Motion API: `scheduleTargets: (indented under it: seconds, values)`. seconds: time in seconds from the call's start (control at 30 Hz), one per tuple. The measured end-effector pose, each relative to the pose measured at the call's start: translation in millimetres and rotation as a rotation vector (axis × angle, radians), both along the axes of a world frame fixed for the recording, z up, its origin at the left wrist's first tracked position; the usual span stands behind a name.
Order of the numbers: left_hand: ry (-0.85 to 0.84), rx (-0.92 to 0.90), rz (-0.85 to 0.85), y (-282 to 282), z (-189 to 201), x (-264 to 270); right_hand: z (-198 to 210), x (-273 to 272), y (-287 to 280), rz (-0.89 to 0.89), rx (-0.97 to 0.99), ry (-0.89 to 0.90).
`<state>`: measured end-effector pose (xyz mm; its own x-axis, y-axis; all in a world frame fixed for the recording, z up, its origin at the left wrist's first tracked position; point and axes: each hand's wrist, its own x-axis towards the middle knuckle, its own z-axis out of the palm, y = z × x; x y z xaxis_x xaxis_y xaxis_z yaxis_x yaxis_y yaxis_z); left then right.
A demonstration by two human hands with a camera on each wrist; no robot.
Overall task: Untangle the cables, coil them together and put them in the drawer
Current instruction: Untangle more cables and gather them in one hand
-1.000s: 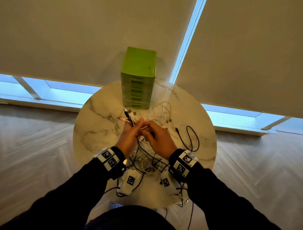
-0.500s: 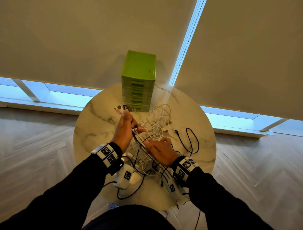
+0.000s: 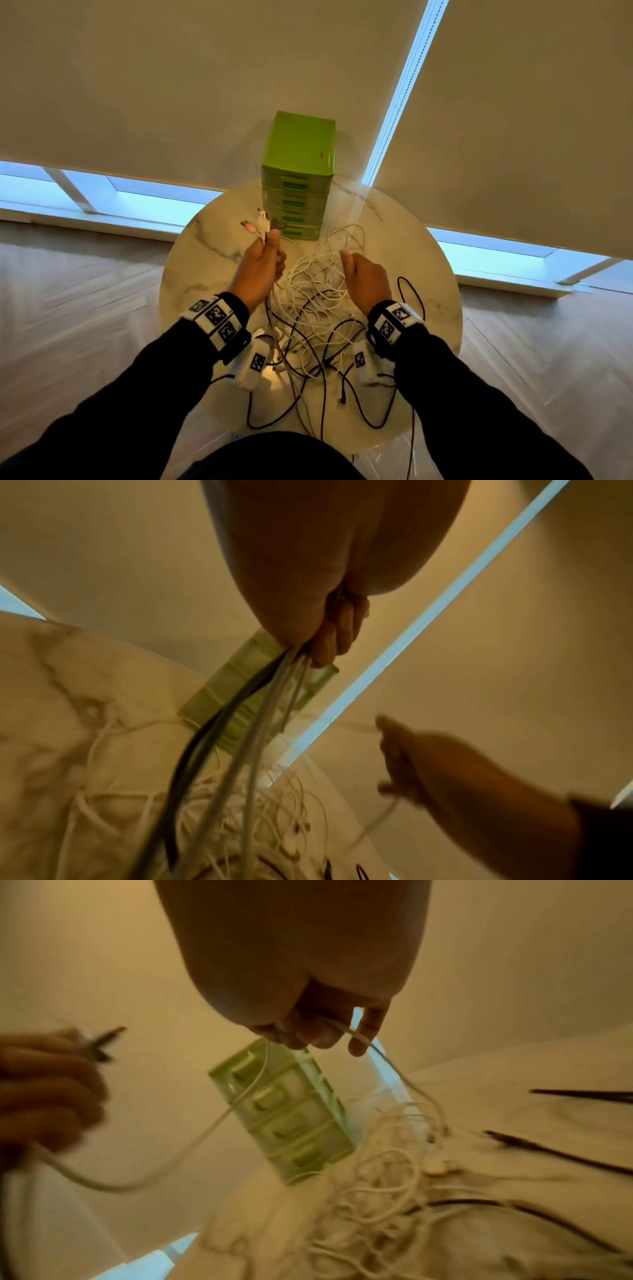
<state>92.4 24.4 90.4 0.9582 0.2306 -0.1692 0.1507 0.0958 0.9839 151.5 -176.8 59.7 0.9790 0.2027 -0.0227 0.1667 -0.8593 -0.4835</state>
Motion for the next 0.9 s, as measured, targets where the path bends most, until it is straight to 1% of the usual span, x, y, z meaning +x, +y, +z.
scheduleTargets:
  seconds: [0.03,0.1,0.17,0.2,0.27,0.37,0.4,0.43,0.47,0.53,0.57,0.63,0.73,0.8,0.83,0.9]
  values:
    - [0.033,0.026,-0.018,-9,-4,-2,9,-1,9,-0.018,0.108,-0.025]
    - [0.080,0.082,-0.035,-23,-10,-2,22,-7,27,0.026,0.216,-0.091]
    - [0.107,0.092,-0.052,-27,-17,2,27,-16,42,0.133,0.227,-0.146]
    - [0.110,0.058,-0.063,-27,-19,5,28,-20,46,0.189,0.209,-0.163]
    - [0.113,-0.100,-0.023,-26,-18,12,24,-25,49,0.281,0.159,-0.165]
    - [0.139,-0.416,0.139,-25,-6,21,12,-29,42,0.392,0.191,-0.044]
    - [0.137,-0.482,0.171,-24,-1,23,9,-32,38,0.433,0.212,0.007]
    - [0.132,-0.501,0.173,-23,1,24,5,-35,35,0.465,0.219,0.038]
    - [0.129,-0.491,0.157,-22,1,25,3,-37,32,0.480,0.221,0.051]
    - [0.114,-0.475,0.127,-24,1,23,2,-38,27,0.449,0.241,0.054]
    - [0.107,-0.478,0.118,-26,1,21,4,-37,26,0.427,0.258,0.055]
    - [0.109,-0.512,0.103,-30,1,18,8,-33,26,0.448,0.244,0.033]
    - [0.140,-0.569,0.061,-34,-1,15,11,-25,27,0.552,0.057,-0.081]
    - [0.177,-0.500,0.006,-31,-3,14,13,-24,24,0.613,-0.079,-0.128]
    - [0.191,-0.447,-0.023,-31,-4,13,15,-25,23,0.638,-0.107,-0.129]
    - [0.176,-0.376,-0.023,-30,-5,13,14,-27,19,0.668,-0.065,-0.072]
